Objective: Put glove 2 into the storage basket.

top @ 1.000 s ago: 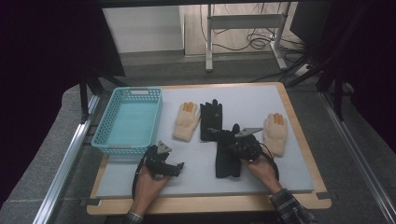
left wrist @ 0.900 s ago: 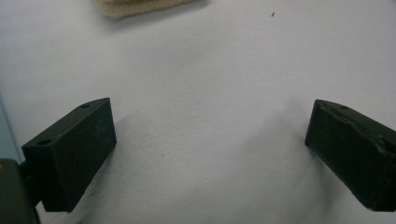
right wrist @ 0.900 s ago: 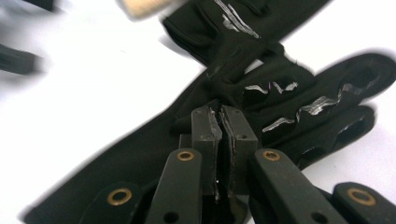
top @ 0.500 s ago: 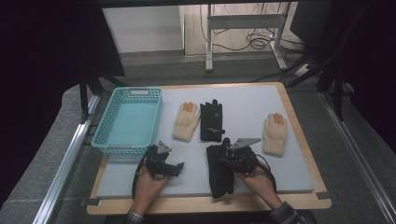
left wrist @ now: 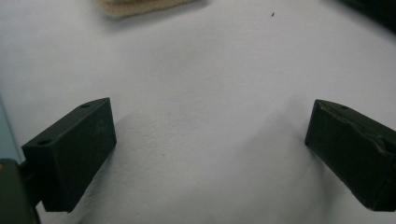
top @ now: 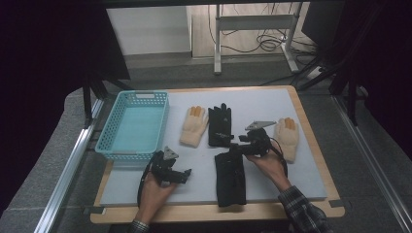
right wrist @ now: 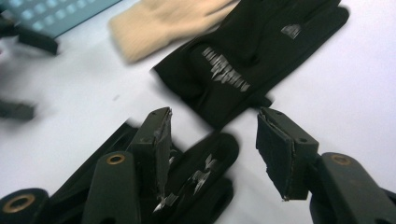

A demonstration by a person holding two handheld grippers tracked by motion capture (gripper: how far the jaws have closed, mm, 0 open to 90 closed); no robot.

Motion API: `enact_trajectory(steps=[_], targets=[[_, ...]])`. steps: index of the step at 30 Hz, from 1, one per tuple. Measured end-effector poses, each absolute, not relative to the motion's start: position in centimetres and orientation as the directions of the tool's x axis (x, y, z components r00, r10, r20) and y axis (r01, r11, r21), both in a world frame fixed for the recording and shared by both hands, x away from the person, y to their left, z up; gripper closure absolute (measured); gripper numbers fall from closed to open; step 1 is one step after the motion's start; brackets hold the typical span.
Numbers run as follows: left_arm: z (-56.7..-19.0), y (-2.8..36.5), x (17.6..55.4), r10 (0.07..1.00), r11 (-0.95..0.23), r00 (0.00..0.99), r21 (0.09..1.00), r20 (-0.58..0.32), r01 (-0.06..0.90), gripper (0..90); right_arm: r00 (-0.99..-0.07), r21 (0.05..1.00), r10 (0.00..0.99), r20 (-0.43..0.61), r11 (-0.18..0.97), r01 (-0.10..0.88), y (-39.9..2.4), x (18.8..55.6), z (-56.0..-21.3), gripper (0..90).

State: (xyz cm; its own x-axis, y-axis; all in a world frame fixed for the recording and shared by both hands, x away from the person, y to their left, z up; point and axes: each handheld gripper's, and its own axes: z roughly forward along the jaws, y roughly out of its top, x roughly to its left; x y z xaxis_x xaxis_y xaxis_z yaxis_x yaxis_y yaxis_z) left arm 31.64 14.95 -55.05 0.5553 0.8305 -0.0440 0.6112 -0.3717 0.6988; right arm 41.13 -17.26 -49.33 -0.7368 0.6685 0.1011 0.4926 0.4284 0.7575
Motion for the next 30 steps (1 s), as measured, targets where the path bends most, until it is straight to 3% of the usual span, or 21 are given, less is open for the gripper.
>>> enact_trajectory(steps=[7, 11, 17, 22, 25, 30], targets=[[-55.1, 14.9, 31.6, 0.83, -0.371, 0.556, 0.699, -0.045, 0.611, 2.4, -0.738, 0.751, 0.671, 0.073, 0.449, 0.483, -15.0, 45.5, -49.5, 55.8], [-55.1, 15.0, 31.7, 0.83, -0.372, 0.556, 0.698, -0.045, 0.612, 2.3, -0.74, 0.743, 0.671, 0.055, 0.467, 0.479, -13.8, 47.5, -49.8, 55.0], [-55.1, 15.0, 31.7, 0.83, -0.372, 0.556, 0.698, -0.046, 0.612, 2.3, -0.716, 0.735, 0.695, 0.066, 0.452, 0.505, -12.2, 49.8, -50.9, 36.7], [-55.1, 15.0, 31.7, 0.83, -0.372, 0.557, 0.698, -0.046, 0.612, 2.3, -0.724, 0.693, 0.689, 0.018, 0.514, 0.506, -10.8, 50.9, -52.3, 33.0], [-55.1, 15.0, 31.7, 0.83, -0.372, 0.556, 0.699, -0.045, 0.611, 2.3, -0.714, 0.696, 0.699, 0.038, 0.494, 0.52, -10.8, 51.2, -52.7, 39.4], [-55.1, 15.0, 31.7, 0.83, -0.372, 0.556, 0.698, -0.046, 0.611, 2.3, -0.705, 0.667, 0.706, 0.073, 0.491, 0.561, -10.3, 51.1, -52.2, 67.5]])
